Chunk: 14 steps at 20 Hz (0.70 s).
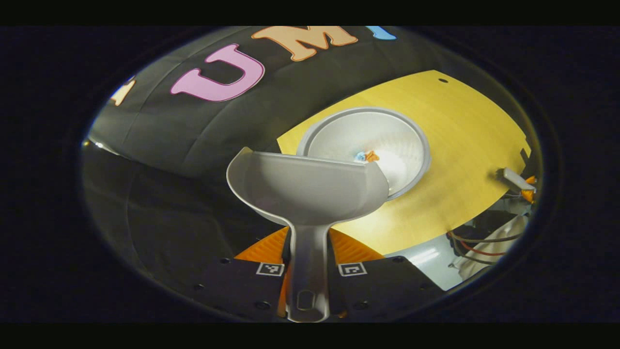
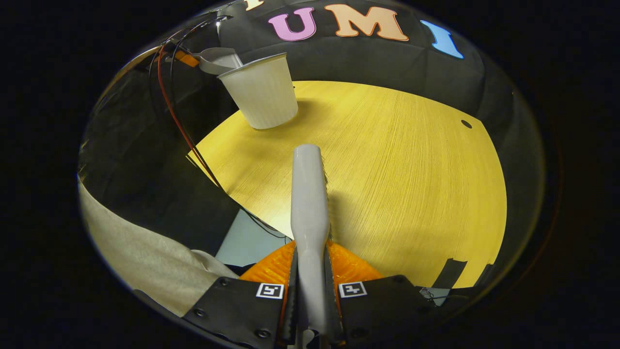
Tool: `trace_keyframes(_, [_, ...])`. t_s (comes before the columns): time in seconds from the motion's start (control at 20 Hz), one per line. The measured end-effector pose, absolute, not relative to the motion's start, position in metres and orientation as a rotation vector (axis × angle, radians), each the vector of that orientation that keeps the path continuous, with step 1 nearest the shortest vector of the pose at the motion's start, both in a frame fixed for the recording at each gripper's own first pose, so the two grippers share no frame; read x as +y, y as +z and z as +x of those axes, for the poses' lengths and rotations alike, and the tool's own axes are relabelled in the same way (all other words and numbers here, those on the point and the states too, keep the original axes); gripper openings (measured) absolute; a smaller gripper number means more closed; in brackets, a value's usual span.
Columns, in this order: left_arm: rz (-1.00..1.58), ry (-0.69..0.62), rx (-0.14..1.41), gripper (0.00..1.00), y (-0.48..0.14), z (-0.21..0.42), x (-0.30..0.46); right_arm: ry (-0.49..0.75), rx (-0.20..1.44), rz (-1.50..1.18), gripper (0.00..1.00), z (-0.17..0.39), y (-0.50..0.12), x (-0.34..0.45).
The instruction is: Pick up the small broom and dustpan from the desktop, sweep the trash into the dustpan with the broom, and then empty the trash into the garbage bin.
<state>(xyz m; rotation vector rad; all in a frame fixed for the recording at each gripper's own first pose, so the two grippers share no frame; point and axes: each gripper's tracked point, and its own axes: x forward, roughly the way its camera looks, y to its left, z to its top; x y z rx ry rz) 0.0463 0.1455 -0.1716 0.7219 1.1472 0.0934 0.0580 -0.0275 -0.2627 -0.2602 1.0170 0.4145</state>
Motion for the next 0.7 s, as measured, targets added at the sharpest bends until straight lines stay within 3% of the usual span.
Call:
trace_keyframes(0.25, [0.358,-0.006,0.859,0.24,-0.174,0.069,0.063,0.371,0.979,-0.209,0.27,0.061,-0.26,-0.025])
trace_keyframes(0.4, [0.255,-0.115,0.751,0.28,-0.168,0.085,-0.006,0.317,0.942,-0.154,0.27,0.063,-0.257,-0.024])
trace_keyframes(0.55, [0.172,-0.249,0.721,0.24,-0.194,0.09,-0.085,0.225,0.921,-0.148,0.27,0.066,-0.257,-0.031])
trace_keyframes(0.7, [0.137,-0.334,0.721,0.28,-0.239,0.079,-0.148,0.151,0.926,-0.113,0.27,0.069,-0.256,-0.033])
